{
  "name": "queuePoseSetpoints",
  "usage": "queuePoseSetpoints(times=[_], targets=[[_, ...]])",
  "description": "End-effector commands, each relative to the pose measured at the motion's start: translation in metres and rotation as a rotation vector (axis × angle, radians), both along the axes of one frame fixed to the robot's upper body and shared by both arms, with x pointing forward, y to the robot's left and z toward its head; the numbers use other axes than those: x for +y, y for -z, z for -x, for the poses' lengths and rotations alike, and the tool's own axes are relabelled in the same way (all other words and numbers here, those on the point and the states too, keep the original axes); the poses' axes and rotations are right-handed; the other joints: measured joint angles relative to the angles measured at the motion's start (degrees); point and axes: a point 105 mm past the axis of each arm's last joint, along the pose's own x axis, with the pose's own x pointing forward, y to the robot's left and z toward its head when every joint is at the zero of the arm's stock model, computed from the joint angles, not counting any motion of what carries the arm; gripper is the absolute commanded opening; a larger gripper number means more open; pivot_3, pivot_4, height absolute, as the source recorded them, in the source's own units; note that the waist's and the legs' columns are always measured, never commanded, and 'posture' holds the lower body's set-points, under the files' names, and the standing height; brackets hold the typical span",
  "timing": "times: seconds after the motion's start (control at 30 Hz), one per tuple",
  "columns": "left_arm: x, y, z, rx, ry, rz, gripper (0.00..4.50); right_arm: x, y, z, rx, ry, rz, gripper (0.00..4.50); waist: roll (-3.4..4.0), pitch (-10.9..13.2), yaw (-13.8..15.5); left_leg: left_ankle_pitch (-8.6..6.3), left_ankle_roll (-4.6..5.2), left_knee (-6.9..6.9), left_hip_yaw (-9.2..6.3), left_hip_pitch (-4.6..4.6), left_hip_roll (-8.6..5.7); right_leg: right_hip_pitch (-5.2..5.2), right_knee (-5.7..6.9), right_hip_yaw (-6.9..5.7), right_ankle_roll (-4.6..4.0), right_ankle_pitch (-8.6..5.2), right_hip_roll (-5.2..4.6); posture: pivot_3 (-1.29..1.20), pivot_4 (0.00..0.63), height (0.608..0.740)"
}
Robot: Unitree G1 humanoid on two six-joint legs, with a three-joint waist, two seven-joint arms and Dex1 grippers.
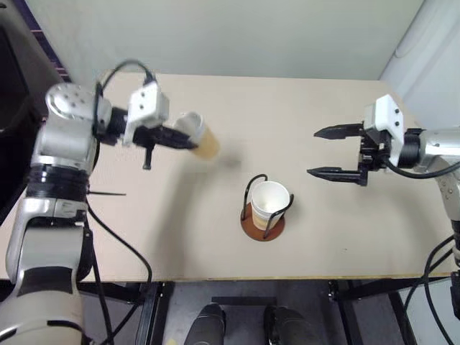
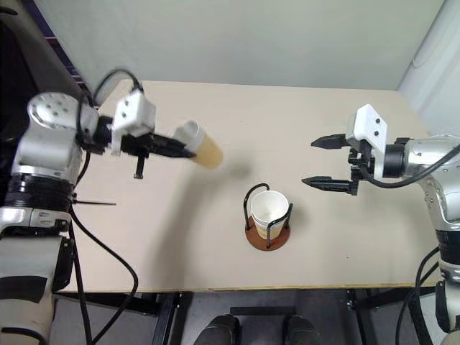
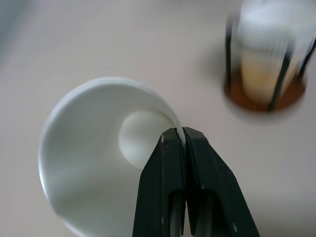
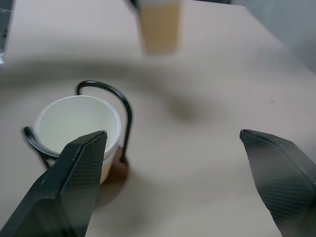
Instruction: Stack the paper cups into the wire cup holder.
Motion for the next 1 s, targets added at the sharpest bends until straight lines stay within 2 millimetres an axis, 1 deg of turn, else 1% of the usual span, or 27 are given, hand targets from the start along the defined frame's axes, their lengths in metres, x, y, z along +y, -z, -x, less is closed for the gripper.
queuePoseSetpoints(times=[0.03,0.1,0.17,0.23,0.33,0.37,0.4,0.57,0.83,0.93,1.0], targets=[[-0.027,-0.043,0.037,-0.056,0.215,0.095,0.07,-0.011,-0.025,0.025,-0.044,-0.069,-0.036,4.50,0.00,0.0,0.0,0.00,0.00,0.00,0.06,-0.01,0.00,0.00,-0.01,0.03,0.01,-0.01,0.00,0.00,0.150,0.740],[-0.040,-0.044,0.053,-0.017,0.318,0.108,0.07,-0.019,-0.029,0.033,-0.045,-0.073,-0.044,4.50,0.01,0.0,-0.1,0.02,-0.04,0.00,0.31,0.06,0.00,0.01,0.00,0.21,0.11,0.00,-0.02,0.00,0.150,0.740],[-0.051,-0.031,0.062,0.019,0.379,0.051,0.07,-0.028,-0.031,0.039,-0.042,-0.063,-0.049,4.50,0.02,0.0,-0.1,0.03,-0.07,0.00,0.60,0.17,0.02,0.02,0.02,0.32,0.18,0.00,-0.03,0.00,0.150,0.740],[-0.060,-0.019,0.067,0.046,0.424,0.000,0.07,-0.033,-0.031,0.041,-0.041,-0.037,-0.037,4.50,0.04,0.0,-0.2,0.04,-0.07,0.01,0.81,0.30,0.04,0.06,0.05,0.46,0.24,0.02,-0.03,0.00,0.150,0.740],[-0.068,0.002,0.064,0.050,0.442,-0.096,0.07,-0.037,-0.030,0.042,-0.048,-0.007,-0.025,4.50,0.04,0.0,-0.5,0.01,0.10,0.11,0.91,0.43,0.05,0.13,0.09,0.65,0.35,0.08,-0.02,0.00,0.150,0.740],[-0.070,0.006,0.061,0.048,0.442,-0.114,0.07,-0.037,-0.030,0.042,-0.050,-0.002,-0.024,4.50,0.05,0.0,-0.6,-0.09,0.37,0.13,0.93,0.47,0.05,0.16,0.09,0.71,0.39,0.11,-0.02,0.00,0.150,0.740],[-0.072,0.009,0.060,0.046,0.445,-0.123,0.07,-0.036,-0.030,0.042,-0.052,0.003,-0.024,4.50,0.05,0.0,-0.7,-0.14,0.54,0.13,0.98,0.52,0.04,0.17,0.08,0.82,0.43,0.13,-0.02,0.00,0.150,0.740],[-0.084,0.022,0.060,0.052,0.494,-0.156,0.07,-0.037,-0.025,0.043,-0.055,0.042,-0.018,4.50,0.05,0.0,-1.0,-0.09,0.68,0.14,1.12,0.61,0.01,0.26,0.05,1.15,0.54,0.19,0.02,0.00,0.150,0.740],[-0.087,0.046,0.053,0.036,0.485,-0.257,0.07,-0.036,-0.025,0.045,-0.064,0.067,-0.021,4.50,0.06,0.0,-1.0,-0.25,0.96,0.18,1.32,0.61,-0.09,0.28,0.02,1.50,0.84,0.08,0.04,0.00,0.150,0.740],[-0.087,0.051,0.051,0.035,0.478,-0.280,0.65,-0.036,-0.024,0.045,-0.065,0.073,-0.020,4.50,0.06,0.0,-1.0,-0.34,0.99,0.20,1.33,0.60,-0.10,0.28,0.01,1.52,0.86,0.07,0.04,0.00,0.150,0.740],[-0.088,0.051,0.052,0.038,0.487,-0.277,1.31,-0.035,-0.024,0.044,-0.067,0.076,-0.020,4.50,0.06,0.0,-1.0,-0.36,0.99,0.21,1.33,0.59,-0.11,0.27,0.00,1.52,0.88,0.06,0.03,0.00,0.150,0.740]])
